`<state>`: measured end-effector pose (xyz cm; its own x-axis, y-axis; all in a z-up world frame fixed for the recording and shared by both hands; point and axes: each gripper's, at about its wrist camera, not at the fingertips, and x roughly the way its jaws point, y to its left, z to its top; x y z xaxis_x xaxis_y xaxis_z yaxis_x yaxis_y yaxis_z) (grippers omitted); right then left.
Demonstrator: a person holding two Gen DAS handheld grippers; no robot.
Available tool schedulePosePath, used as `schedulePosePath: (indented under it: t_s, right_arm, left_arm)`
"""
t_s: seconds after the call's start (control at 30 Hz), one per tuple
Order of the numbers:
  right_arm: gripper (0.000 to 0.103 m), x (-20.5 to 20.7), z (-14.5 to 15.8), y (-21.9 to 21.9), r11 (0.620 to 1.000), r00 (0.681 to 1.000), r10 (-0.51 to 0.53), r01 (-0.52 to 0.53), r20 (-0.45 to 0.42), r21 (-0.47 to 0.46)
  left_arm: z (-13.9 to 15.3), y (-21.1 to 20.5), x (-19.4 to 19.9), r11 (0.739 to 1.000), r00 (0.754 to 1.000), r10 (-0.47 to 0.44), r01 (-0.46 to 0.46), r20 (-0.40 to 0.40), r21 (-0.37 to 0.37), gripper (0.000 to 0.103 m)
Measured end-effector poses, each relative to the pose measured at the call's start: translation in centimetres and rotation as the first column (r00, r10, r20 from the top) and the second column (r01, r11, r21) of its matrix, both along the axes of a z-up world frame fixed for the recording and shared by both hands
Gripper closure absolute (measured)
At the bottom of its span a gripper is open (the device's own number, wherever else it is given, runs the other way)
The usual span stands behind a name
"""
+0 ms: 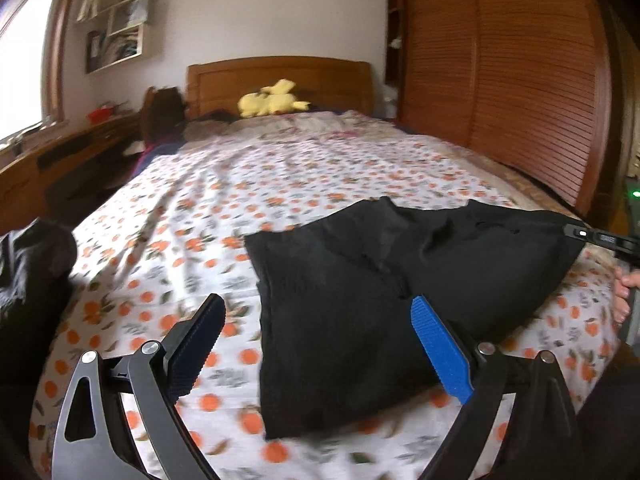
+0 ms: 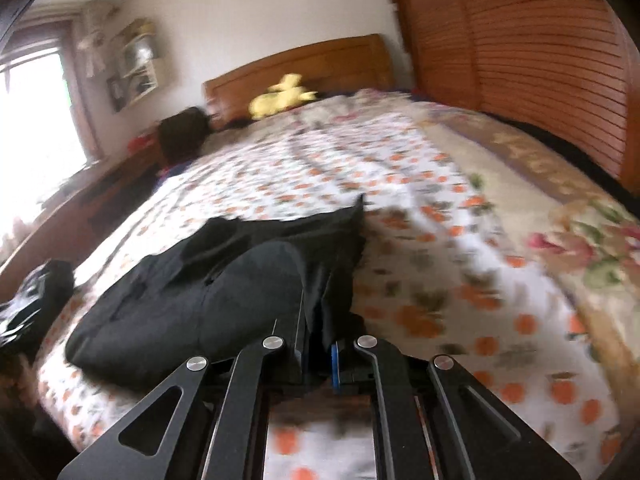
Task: Fold large clothes
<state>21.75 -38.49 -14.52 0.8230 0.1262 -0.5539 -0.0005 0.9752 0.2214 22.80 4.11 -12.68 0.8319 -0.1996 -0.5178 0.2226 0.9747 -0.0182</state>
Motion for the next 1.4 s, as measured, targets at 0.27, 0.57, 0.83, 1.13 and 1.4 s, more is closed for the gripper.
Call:
schedulePosePath:
  t_s: [0.27,0.57,0.83,1.13,1.4]
  right_arm:
    - [0.088,0.5,-1.7,-0.7,0.996,0.998,-0.012,0.006,-0.067,-0.086]
    - [0.044,-0.1,-3.0,-2.2,0.996,0.994,-0.061,0.056,-0.091,-0.065]
    - [0.03,0.9,-4.2,-1.5,0.999,0.989,-0.04,0.041,-0.144,0.002]
    - [0.026,2.4,-5.9,-1.6,0.993,0.975,-0.029,0.053,-0.219,0.101]
    - [0.093,1.1,-3.1,-1.5,0.98,1.0,0.011,-0.005,-0.03,0.198]
  left_arm:
    - [-0.6,-7.2,0.5,0.995,0.995,-0.102,0.102,-0.019,0.015,0.008]
    - [-2.8,-12.5,2.5,0.985,0.982,-0.168,0.171,-0.09,0.019,0.008]
    - [-5.0,-15.6,3.8,0.98,0.975,-0.173,0.185,-0.14,0.075,0.008]
    - [-7.1,-15.8,4.7,0.978,0.969,-0.159,0.181,-0.189,0.106,0.007]
    - [-7.8,-15.7,5.4,0.979,0.967,-0.152,0.176,-0.202,0.103,0.007]
